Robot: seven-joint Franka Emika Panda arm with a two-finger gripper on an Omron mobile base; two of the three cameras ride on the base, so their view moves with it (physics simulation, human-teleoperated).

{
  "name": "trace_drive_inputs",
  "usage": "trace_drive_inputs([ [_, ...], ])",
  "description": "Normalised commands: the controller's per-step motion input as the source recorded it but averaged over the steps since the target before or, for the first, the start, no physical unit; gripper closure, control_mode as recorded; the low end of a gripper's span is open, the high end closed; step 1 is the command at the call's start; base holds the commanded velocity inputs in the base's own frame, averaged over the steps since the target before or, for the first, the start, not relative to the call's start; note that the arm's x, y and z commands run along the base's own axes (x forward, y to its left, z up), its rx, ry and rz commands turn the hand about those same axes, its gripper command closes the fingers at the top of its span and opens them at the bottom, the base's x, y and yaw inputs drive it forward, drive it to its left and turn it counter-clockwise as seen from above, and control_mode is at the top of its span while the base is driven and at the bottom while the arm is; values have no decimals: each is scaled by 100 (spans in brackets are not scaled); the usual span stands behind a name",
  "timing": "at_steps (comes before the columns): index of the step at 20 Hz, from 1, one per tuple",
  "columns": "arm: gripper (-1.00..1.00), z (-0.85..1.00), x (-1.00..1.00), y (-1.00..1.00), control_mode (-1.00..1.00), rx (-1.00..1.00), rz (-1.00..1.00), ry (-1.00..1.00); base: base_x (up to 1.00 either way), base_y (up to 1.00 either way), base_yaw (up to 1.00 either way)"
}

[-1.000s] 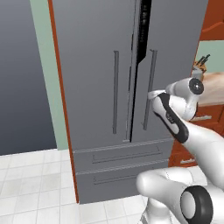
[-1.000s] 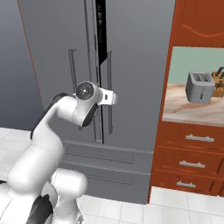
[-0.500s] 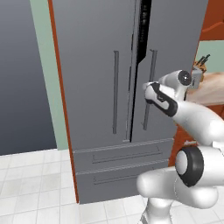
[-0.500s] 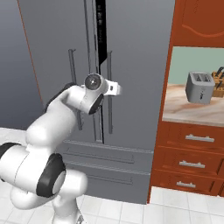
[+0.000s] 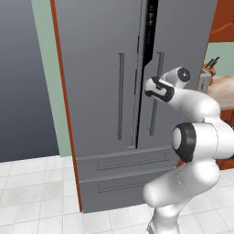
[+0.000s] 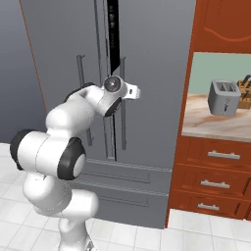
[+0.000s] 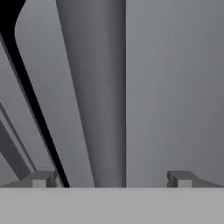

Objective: Retrieve the peach and banana from the fridge and place them into the bowl on the dining table.

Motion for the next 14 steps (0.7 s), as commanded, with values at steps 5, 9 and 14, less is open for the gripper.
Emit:
trace_drive_inputs([
  [5,-100,0,69,-22,-100,3,0,0,0,0,0],
  [9,-100,0,72,-13,-100,2,0,0,0,0,0],
  [14,100,0,53,-1,-100,0,0,2,0,0,0],
])
